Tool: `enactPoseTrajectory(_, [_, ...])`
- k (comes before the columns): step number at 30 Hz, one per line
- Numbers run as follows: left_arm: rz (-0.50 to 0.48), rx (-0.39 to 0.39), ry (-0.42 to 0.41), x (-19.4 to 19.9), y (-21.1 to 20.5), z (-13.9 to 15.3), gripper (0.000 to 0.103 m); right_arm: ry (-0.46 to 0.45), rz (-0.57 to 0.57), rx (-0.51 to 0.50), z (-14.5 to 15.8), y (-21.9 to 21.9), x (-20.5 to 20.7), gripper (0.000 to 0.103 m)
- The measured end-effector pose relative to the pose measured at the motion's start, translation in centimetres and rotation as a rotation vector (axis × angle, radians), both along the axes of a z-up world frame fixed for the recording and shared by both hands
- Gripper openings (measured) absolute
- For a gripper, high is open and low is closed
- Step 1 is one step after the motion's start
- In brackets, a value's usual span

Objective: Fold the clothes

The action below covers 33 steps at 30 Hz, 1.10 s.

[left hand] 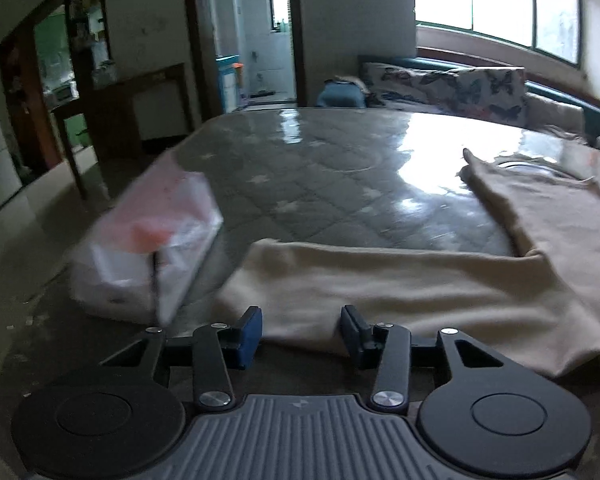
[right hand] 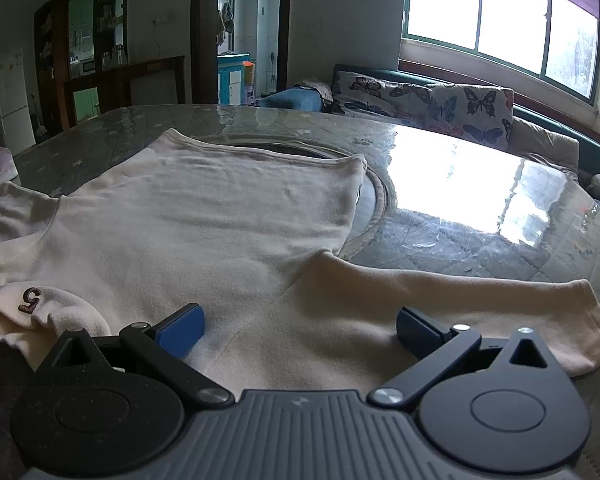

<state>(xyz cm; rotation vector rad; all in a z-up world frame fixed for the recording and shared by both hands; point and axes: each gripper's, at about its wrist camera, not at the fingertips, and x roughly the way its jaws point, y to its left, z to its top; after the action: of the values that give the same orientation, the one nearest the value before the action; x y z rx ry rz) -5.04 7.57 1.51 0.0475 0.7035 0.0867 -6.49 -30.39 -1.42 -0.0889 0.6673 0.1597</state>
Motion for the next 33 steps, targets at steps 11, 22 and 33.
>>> enactPoseTrajectory(11, [0.018, 0.029, -0.017, 2.0, -1.4, -0.1, 0.05, -0.006, -0.001, -0.012, 0.0, 0.2, -0.1, 0.103])
enactPoseTrajectory(22, [0.257, -0.022, -0.041, -0.2, 0.9, 0.0, 0.054, -0.001, -0.001, 0.0, 0.1, -0.1, -0.1, 0.103])
enactPoseTrajectory(33, [0.215, -0.208, -0.07, 1.1, 2.1, 0.8, 0.009, -0.011, -0.001, -0.011, 0.1, 0.1, -0.4, 0.103])
